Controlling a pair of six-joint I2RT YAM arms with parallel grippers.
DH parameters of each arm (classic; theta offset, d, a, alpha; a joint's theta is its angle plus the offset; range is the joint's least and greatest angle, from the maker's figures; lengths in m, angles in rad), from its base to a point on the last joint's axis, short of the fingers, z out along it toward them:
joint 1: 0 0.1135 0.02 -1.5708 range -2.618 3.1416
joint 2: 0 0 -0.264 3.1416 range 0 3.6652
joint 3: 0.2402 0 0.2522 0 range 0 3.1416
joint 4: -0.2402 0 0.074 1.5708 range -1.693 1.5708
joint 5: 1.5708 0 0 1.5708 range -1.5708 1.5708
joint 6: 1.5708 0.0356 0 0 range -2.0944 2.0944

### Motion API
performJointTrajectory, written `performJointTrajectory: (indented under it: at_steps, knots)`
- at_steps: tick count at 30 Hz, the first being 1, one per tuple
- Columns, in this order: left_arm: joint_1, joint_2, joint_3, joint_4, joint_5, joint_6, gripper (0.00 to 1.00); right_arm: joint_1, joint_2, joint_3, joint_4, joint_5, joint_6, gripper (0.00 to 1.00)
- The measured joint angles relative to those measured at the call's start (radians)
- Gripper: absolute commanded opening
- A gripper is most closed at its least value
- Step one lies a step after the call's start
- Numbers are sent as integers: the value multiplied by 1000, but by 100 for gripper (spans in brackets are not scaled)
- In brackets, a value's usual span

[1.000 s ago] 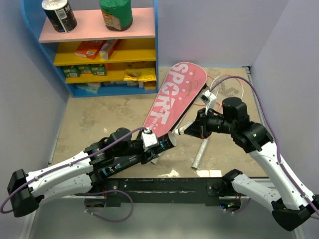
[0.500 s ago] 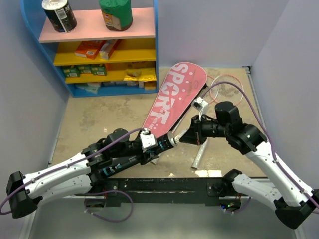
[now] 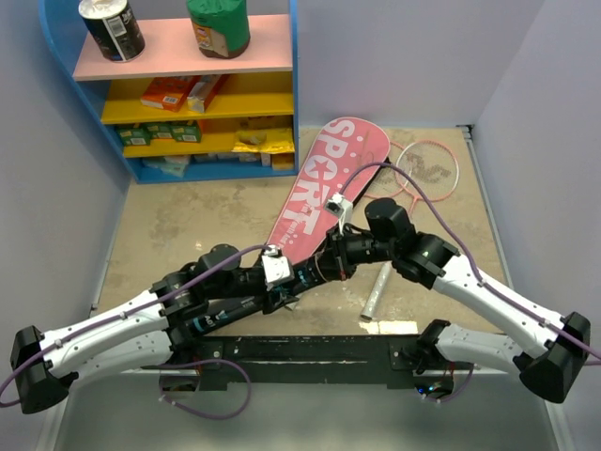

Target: Pack up the badminton gear

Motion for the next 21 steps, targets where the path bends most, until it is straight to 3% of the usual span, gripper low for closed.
performJointTrajectory:
  at_steps: [13, 15, 19, 21]
  knots:
    - [2, -65, 0, -116, 16, 19, 0, 74, 66, -164, 373, -84, 172, 0]
    - [1, -77, 0, -123, 18, 22, 0, 79, 65, -186, 436, -101, 203, 5]
    - [1, -89, 0, -133, 19, 26, 0, 82, 54, -212, 496, -110, 245, 25]
    - [0, -93, 0, -138, 24, 28, 0, 82, 40, -219, 501, -109, 257, 30]
